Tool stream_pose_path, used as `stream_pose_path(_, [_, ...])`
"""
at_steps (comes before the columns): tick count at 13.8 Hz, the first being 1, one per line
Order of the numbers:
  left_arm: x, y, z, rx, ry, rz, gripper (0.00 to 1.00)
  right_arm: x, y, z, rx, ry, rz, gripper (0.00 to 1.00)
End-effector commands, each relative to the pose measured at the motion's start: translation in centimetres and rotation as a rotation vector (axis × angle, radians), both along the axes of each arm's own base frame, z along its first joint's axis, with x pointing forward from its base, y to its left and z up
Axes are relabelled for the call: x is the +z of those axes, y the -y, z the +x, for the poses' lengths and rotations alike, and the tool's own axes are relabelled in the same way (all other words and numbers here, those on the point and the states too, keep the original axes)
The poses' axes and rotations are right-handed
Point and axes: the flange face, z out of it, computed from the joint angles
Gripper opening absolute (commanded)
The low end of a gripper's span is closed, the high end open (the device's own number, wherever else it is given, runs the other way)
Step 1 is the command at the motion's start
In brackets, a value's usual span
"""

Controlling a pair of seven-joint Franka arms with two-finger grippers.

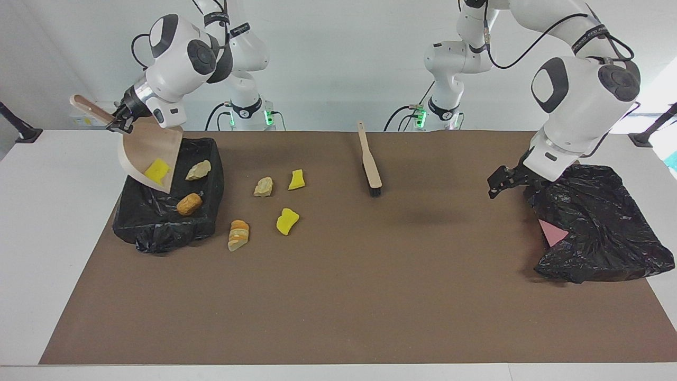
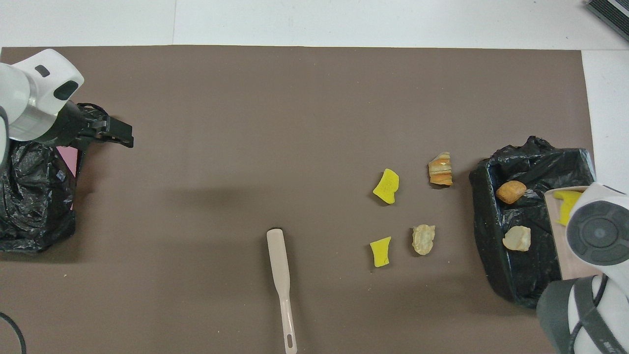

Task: Sweep and dump trash in bin
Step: 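Tip the dustpan into the bag with the right gripper while the left gripper withdraws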

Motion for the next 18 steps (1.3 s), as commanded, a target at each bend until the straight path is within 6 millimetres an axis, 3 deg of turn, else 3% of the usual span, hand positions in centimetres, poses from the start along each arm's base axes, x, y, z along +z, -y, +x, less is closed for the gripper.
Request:
stream_pose_path(1, [2.5, -0.3, -0.3, -0.059, -0.029, 0.064, 1.00, 1.6, -2.3, -1.8, -0.021, 0.065, -0.108, 0.00])
stream_pose_path(4, [4.7, -1.0, -1.4, -0.123, -0.065, 0.068, 1.00, 1.4, -3.2, -3.9, -0.041, 0.100, -0.158, 0.00])
stream_pose_path(5, [7.7, -0.5, -2.8, -0.126, -0.012, 0.073, 1.00, 1.3, -3.2, -4.4, -0.044, 0.112, -0.165, 0.00])
stream_pose_path(6, [8.6, -0.6, -3.3, -0.127, 0.006, 0.070, 1.00, 1.3, -3.2, -4.4, -0.046, 0.113, -0.165, 0.00])
stream_pose_path(7, [8.2, -1.2, -3.5, -0.126, 0.003, 0.068, 1.00, 1.3, -3.2, -4.4, -0.045, 0.112, -0.170, 0.00])
stream_pose_path(8, [7.4, -3.4, -3.8, -0.094, -0.006, 0.062, 1.00, 1.4, -3.3, -4.4, -0.041, 0.112, -0.179, 0.00])
stream_pose_path(13, [7.4, -2.7, -4.8, -0.106, -0.026, 0.055, 1.00, 3.8, -3.1, -3.7, -0.076, 0.155, -0.176, 0.00])
stream_pose_path(16, [7.0, -3.5, -5.4, -0.098, -0.037, 0.055, 1.00, 6.8, -3.7, -1.6, -0.107, 0.227, -0.103, 0.00])
stream_pose_path(18, [6.6, -3.5, -5.8, -0.095, -0.041, 0.056, 1.00, 7.6, -4.5, 1.2, -0.189, 0.298, -0.034, 0.00])
